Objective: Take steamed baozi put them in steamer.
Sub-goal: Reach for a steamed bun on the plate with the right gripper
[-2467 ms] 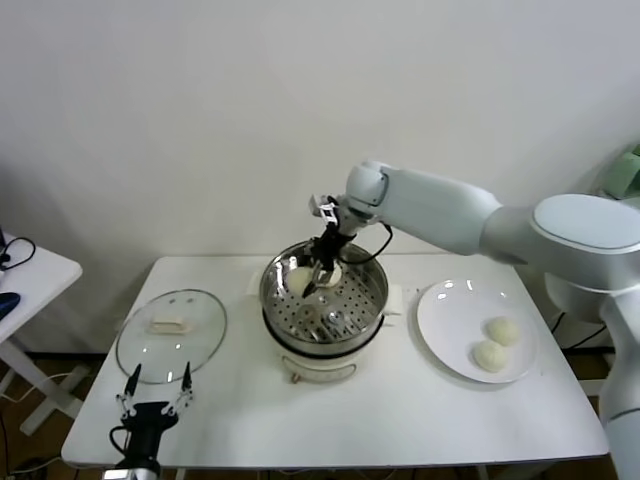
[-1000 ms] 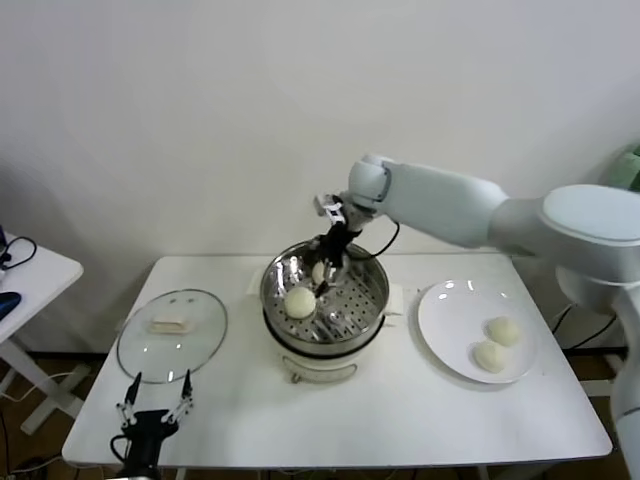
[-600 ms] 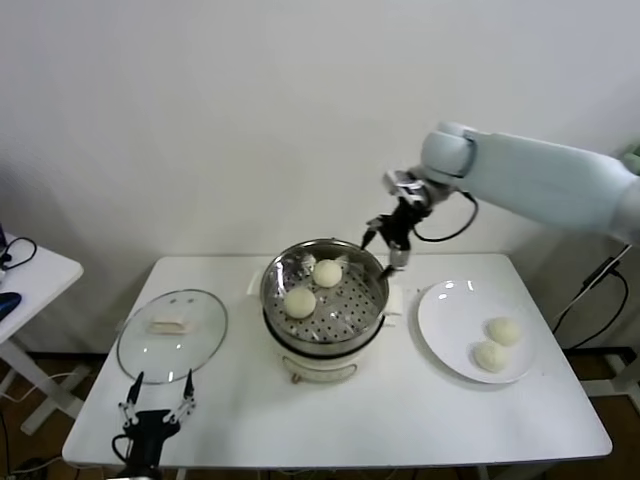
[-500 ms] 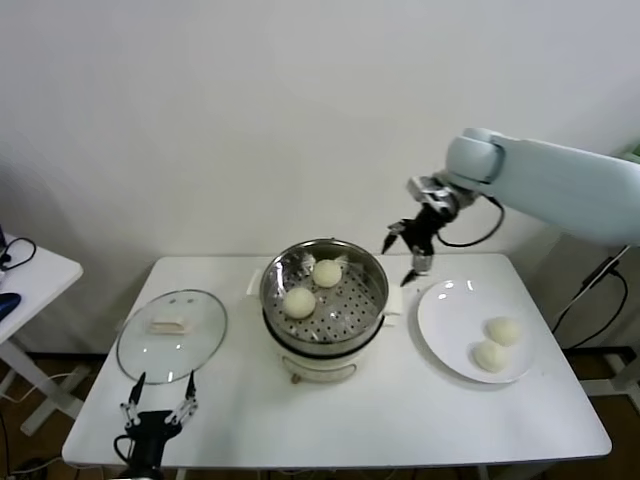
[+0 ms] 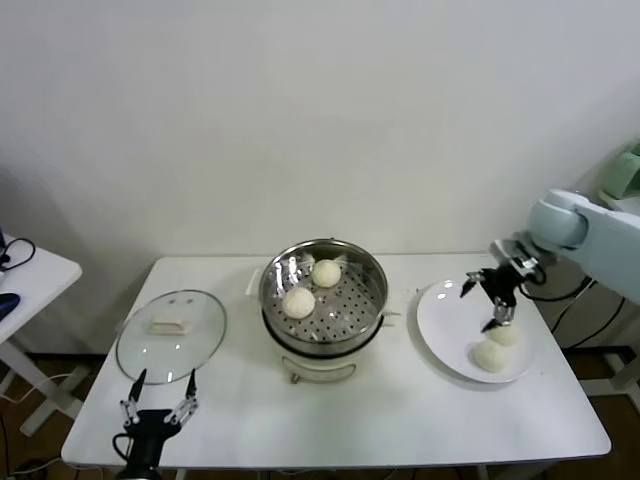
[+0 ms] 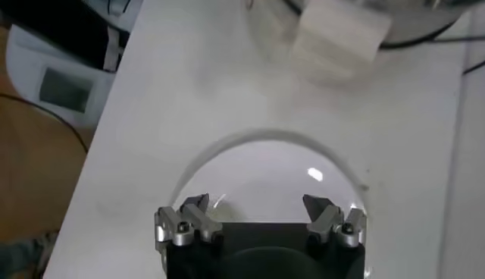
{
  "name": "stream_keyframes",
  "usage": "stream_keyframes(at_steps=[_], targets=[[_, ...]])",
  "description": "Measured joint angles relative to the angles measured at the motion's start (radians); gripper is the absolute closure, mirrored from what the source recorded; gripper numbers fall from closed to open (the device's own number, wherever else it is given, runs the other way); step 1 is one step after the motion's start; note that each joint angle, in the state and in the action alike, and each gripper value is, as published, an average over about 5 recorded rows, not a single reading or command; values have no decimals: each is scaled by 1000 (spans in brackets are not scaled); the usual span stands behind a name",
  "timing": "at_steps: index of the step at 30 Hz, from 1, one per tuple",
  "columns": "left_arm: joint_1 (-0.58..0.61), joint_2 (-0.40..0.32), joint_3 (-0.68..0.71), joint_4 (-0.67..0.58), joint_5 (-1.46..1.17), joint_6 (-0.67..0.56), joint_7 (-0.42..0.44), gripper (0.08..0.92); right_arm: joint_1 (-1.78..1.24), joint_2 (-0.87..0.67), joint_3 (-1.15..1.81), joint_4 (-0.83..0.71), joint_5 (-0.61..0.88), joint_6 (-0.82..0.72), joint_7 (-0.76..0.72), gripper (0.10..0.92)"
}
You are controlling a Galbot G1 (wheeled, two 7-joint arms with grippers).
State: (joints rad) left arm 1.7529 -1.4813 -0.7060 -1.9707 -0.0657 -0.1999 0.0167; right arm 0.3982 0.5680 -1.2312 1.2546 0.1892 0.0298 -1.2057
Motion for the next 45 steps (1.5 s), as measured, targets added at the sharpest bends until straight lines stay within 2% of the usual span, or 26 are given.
stream_keyframes(at_steps=[17,38,45], targets=[[-16,1,-4,32,4,2,2,177,-244,35,159,-140,-166,37,22,203],[-22,-2,-9,46,5,1,2,177,-331,125,225,-259,-227,48,32,203],[-25,-1,-9,50,4,1,3,177,-334,134,232,-272,-232,48,32,263]])
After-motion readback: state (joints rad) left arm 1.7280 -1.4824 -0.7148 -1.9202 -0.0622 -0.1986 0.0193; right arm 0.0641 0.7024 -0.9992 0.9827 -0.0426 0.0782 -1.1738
